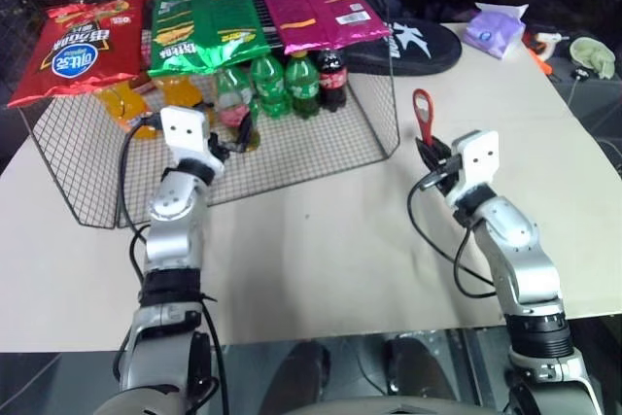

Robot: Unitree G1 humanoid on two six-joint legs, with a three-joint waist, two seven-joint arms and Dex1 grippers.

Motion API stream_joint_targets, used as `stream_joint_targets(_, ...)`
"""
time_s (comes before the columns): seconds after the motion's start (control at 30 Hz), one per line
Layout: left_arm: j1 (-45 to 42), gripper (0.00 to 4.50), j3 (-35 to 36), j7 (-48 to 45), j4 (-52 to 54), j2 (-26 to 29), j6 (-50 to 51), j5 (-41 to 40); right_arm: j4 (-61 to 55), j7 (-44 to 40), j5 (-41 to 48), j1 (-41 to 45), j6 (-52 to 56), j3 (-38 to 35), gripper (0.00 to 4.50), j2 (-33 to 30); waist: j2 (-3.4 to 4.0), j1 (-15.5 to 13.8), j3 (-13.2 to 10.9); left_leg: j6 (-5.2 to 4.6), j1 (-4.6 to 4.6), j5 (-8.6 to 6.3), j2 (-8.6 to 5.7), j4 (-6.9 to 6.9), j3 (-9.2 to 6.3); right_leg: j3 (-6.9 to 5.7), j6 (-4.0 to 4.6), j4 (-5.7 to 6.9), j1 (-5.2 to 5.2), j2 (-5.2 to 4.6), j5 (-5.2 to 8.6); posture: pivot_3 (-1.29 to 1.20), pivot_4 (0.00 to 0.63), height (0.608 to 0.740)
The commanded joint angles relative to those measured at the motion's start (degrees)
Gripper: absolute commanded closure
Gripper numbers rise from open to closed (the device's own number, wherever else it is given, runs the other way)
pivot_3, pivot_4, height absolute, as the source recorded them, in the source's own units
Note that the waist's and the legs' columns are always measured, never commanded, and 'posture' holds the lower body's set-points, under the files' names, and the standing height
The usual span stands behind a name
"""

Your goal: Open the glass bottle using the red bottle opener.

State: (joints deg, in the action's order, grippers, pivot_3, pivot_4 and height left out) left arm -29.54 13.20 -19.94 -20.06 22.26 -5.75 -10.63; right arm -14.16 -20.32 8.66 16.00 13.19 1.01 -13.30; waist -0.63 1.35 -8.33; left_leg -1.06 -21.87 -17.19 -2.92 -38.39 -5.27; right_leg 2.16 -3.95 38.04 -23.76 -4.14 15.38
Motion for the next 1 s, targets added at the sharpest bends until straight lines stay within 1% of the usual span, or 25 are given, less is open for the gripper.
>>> stream_joint_targets(0.03, -2.3, 0.06, 0.34, -0.87, -3.53, 1.06, -3.68, 0.46, -4.01, -0.34, -0.71, -0.73, -2.91, 0.55, 4.5, -0.51, 0.0, 0.35, 0.0, 0.0, 0.0, 0.0, 0.0, 0.01, -0.01, 0.0, 0.0, 0.0, 0.0, 0.0, 0.0, 0.0, 0.15, 0.74)
stream_joint_targets(0.2, -5.25, 0.06, 0.33, -1.19, -10.21, 1.22, -6.69, 0.77, -5.58, -0.02, -2.06, -2.42, -3.26, 0.87, 4.5, -0.84, -0.01, 0.79, 0.01, 0.0, 0.01, 0.0, 0.0, -0.03, -0.01, -0.01, 0.0, 0.04, 0.01, 0.0, 0.0, 0.0, 0.15, 0.74)
stream_joint_targets(0.33, -7.51, 0.06, 0.26, -0.99, -14.11, 1.08, -8.12, 0.83, -6.59, -1.94, -2.82, -3.52, -5.22, 2.24, 4.5, -2.11, -0.01, 0.86, 0.01, 0.0, 0.01, 0.0, 0.0, -0.05, -0.02, -0.01, 0.0, 0.07, 0.0, 0.0, 0.0, 0.0, 0.15, 0.74)
stream_joint_targets(0.5, -10.07, 0.06, 0.33, -0.77, -18.31, 1.39, -9.79, 1.07, -6.84, -4.2, -4.86, -4.77, -7.63, 4.65, 4.5, -4.55, -0.01, 0.97, 0.01, 0.0, 0.0, 0.0, -0.01, -0.06, 0.0, 0.0, 0.0, 0.07, 0.01, 0.0, 0.0, 0.0, 0.15, 0.74)
stream_joint_targets(0.77, -11.92, 0.06, 0.57, -1.27, -22.74, 1.73, -10.4, 0.93, -5.51, -4.69, -6.92, -4.73, -9.69, 5.93, 4.5, -5.31, -0.02, 0.99, 0.02, 0.0, 0.0, 0.0, -0.01, -0.07, -0.01, -0.01, 0.0, 0.09, 0.0, 0.0, 0.0, 0.0, 0.15, 0.74)
stream_joint_targets(0.8, -12.0, 0.61, 0.55, -1.51, -22.97, 1.79, -10.39, 0.89, -5.51, -4.74, -7.14, -4.89, -9.86, 6.12, 4.5, -5.33, -0.02, 1.0, 0.02, 0.0, 0.0, 0.0, -0.01, -0.07, -0.01, -0.01, 0.0, 0.09, 0.0, 0.0, 0.0, 0.0, 0.15, 0.74)
stream_joint_targets(0.83, -12.08, 0.88, 0.5, -1.77, -23.2, 1.85, -10.37, 0.84, -5.51, -4.72, -7.27, -5.01, -9.96, 6.25, 4.5, -5.33, -0.02, 1.0, 0.02, 0.0, 0.01, 0.0, -0.01, -0.07, -0.01, -0.01, 0.0, 0.09, 0.0, 0.01, 0.0, 0.0, 0.15, 0.74)
stream_joint_targets(0.87, -12.16, 1.26, 0.46, -1.93, -23.43, 1.9, -10.37, 0.85, -5.49, -4.68, -7.31, -5.08, -10.01, 6.29, 4.5, -5.31, -0.02, 0.99, 0.02, 0.0, 0.0, 0.0, -0.01, -0.07, -0.01, -0.01, 0.0, 0.09, 0.0, 0.01, 0.0, 0.0, 0.15, 0.74)
stream_joint_targets(0.9, -12.25, 1.77, 0.47, -2.03, -23.63, 1.93, -10.38, 0.82, -5.45, -4.66, -7.37, -5.11, -10.07, 6.31, 4.5, -5.27, -0.03, 0.98, 0.02, 0.0, 0.01, 0.0, -0.01, -0.07, -0.02, -0.01, 0.0, 0.09, 0.0, 0.01, 0.0, 0.0, 0.15, 0.74)
stream_joint_targets(0.93, -12.3, 1.85, 0.46, -2.07, -23.72, 1.9, -10.38, 0.82, -5.41, -4.69, -7.36, -5.15, -10.14, 6.27, 4.5, -5.29, -0.03, 0.98, 0.02, 0.0, 0.01, 0.0, -0.01, -0.08, -0.01, -0.01, 0.0, 0.09, 0.01, 0.01, 0.0, 0.0, 0.15, 0.74)
stream_joint_targets(1.0, -12.38, 1.85, 0.45, -2.86, -23.74, 1.78, -10.31, 0.46, -5.34, -4.66, -7.53, -5.16, -10.24, 6.39, 4.5, -5.26, -0.03, 0.98, 0.02, 0.0, 0.01, 0.0, -0.01, -0.1, -0.01, -0.01, 0.0, 0.11, 0.01, 0.01, 0.0, 0.0, 0.15, 0.74)
